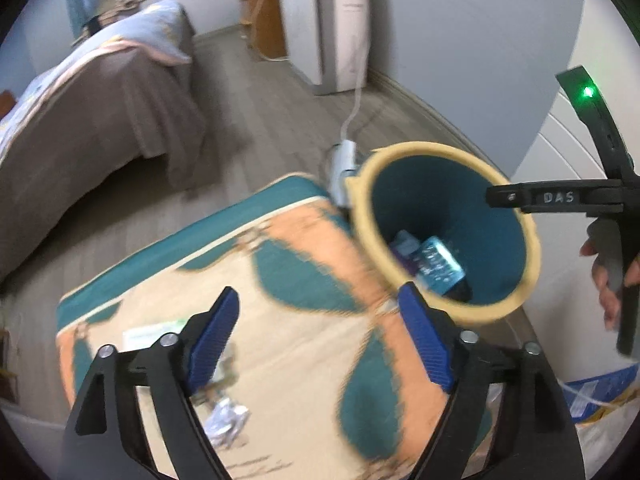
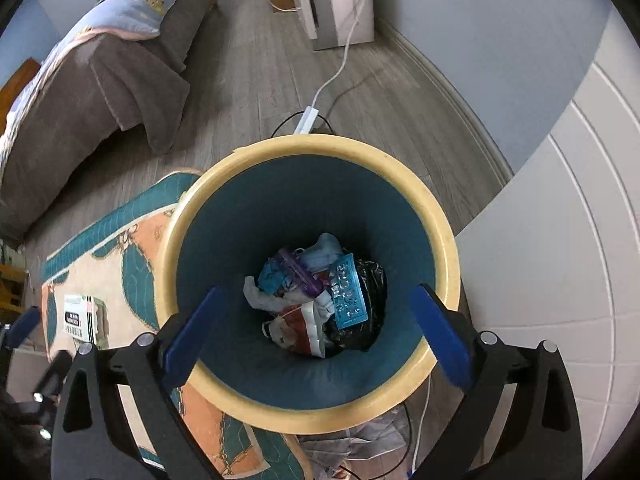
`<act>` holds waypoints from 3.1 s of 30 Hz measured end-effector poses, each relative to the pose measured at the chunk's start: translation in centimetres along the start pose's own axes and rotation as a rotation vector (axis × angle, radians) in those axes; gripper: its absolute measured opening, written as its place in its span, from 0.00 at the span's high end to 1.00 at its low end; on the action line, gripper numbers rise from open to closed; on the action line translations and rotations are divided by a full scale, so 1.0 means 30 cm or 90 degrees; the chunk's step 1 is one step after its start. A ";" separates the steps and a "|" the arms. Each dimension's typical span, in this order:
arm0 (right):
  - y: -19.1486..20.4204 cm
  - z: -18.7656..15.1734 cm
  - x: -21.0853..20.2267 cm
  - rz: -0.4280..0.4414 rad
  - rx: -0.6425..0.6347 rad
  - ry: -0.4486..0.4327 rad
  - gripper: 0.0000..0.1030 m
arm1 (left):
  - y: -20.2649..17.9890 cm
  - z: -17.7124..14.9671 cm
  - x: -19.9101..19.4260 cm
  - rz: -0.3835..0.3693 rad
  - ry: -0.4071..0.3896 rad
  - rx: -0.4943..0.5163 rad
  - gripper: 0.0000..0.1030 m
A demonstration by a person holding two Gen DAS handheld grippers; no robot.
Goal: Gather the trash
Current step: 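Move both tools back over the cushion toward the white medicine box, then grasp the silver foil blister with the left tool while the right tool approaches the white box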
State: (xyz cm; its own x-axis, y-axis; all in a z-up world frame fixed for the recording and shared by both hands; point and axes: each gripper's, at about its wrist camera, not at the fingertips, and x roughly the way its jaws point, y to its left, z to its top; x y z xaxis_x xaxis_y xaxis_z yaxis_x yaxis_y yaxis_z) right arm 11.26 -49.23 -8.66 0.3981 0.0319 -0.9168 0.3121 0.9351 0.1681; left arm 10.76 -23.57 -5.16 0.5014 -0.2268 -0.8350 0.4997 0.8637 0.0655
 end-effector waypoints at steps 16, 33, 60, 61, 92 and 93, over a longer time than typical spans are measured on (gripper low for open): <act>0.368 -0.048 -0.089 0.001 -0.136 -0.025 0.05 | 0.535 -0.265 -0.281 0.126 -0.025 -0.129 0.10; 0.790 -0.182 0.004 0.003 -0.277 0.002 0.06 | 0.682 -0.378 -0.279 0.127 -0.035 -0.148 0.10; 0.795 -0.123 0.129 -0.018 -0.241 0.025 0.05 | 0.404 -0.466 0.153 -0.021 0.094 -0.064 0.14; 0.781 -0.121 0.132 -0.018 -0.237 0.028 0.05 | 0.395 -0.466 0.165 -0.027 0.098 -0.062 0.20; 1.017 -0.266 0.193 0.090 -0.454 0.053 0.05 | 0.630 -0.434 -0.052 0.030 0.138 -0.045 0.68; 1.048 -0.281 0.195 0.099 -0.477 0.051 0.05 | 0.655 -0.441 -0.063 0.032 0.137 -0.052 0.68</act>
State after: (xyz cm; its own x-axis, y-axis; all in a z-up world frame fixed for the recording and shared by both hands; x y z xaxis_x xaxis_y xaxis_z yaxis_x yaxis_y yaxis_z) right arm 16.13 -16.66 -11.81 0.3171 0.1812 -0.9309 -0.4215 0.9062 0.0328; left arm 10.31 -0.21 -9.52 0.3578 -0.0895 -0.9295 0.4150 0.9069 0.0725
